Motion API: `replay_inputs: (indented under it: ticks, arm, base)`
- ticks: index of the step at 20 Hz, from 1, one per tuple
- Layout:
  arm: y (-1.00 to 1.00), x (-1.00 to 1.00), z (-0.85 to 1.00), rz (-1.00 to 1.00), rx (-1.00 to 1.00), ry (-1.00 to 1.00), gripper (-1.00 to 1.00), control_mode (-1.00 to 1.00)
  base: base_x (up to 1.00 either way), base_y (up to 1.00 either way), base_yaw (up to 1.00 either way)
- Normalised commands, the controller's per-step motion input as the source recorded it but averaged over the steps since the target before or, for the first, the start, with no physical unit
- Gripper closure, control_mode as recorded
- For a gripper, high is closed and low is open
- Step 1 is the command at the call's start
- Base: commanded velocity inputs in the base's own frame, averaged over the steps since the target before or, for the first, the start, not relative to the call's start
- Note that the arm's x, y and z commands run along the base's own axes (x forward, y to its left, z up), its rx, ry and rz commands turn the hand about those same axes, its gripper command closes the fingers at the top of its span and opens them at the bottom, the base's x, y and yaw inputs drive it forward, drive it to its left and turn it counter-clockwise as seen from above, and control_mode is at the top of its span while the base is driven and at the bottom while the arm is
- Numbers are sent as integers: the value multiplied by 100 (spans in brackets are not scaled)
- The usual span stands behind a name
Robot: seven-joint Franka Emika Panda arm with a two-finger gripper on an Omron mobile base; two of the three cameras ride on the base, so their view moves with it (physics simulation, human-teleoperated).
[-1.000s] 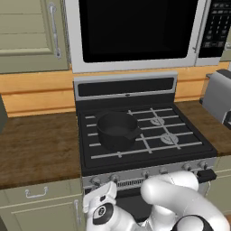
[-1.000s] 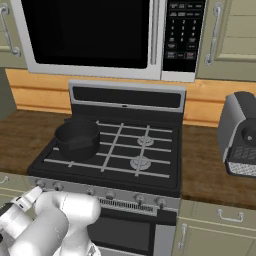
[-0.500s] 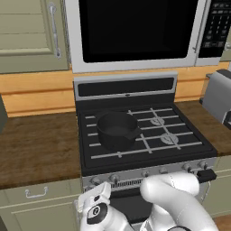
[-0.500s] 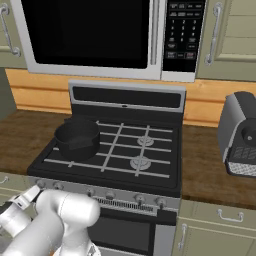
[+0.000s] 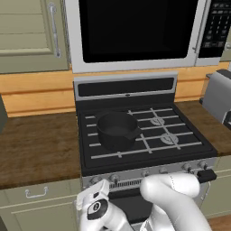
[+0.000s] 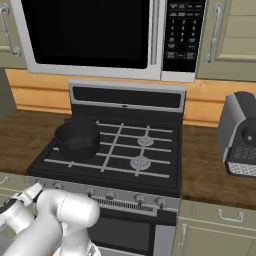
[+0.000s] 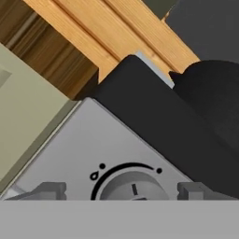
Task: Turn off the front left burner of the stove.
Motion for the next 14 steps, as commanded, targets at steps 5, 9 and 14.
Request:
replay_inputs:
  ticks: [5, 9, 14]
  arm:
    - [-6, 0, -24, 2, -1, 0, -100, -100]
    - [-12, 0, 0, 1, 0, -1, -100, -100]
    - [-17, -1, -7, 2, 0, -1, -100, -100]
  base:
    - [0, 0, 0]
    - [0, 0, 0]
    - [0, 0, 0]
